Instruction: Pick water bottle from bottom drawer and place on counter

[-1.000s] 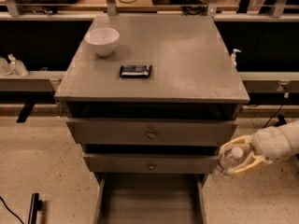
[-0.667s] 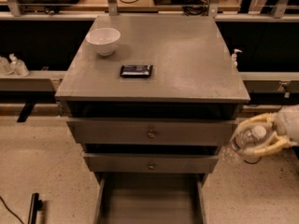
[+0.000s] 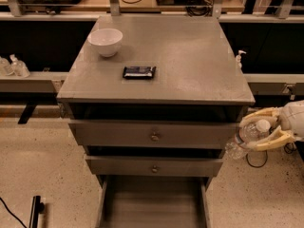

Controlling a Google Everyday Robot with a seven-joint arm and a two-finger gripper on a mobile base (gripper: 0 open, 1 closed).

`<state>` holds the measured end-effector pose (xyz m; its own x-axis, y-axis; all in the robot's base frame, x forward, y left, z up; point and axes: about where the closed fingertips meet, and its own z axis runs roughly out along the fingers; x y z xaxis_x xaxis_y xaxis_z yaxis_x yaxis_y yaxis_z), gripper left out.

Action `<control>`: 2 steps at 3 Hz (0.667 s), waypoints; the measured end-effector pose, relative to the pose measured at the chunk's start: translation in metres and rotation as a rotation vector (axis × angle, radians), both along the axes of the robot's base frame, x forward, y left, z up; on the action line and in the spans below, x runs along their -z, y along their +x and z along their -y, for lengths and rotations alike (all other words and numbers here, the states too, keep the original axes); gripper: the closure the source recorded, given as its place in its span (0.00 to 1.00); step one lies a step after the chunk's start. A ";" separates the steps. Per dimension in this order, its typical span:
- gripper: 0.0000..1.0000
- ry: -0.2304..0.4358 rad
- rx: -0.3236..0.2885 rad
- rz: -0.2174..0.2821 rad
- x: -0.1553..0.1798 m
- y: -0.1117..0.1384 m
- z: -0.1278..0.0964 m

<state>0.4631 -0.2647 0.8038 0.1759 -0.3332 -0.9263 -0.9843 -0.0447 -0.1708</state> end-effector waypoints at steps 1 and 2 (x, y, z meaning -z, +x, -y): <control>1.00 -0.033 -0.006 -0.014 -0.028 0.015 -0.004; 1.00 -0.080 -0.006 -0.029 -0.096 0.052 -0.028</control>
Offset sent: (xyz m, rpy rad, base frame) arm 0.0614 0.0493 0.1842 -0.1530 0.1063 0.1312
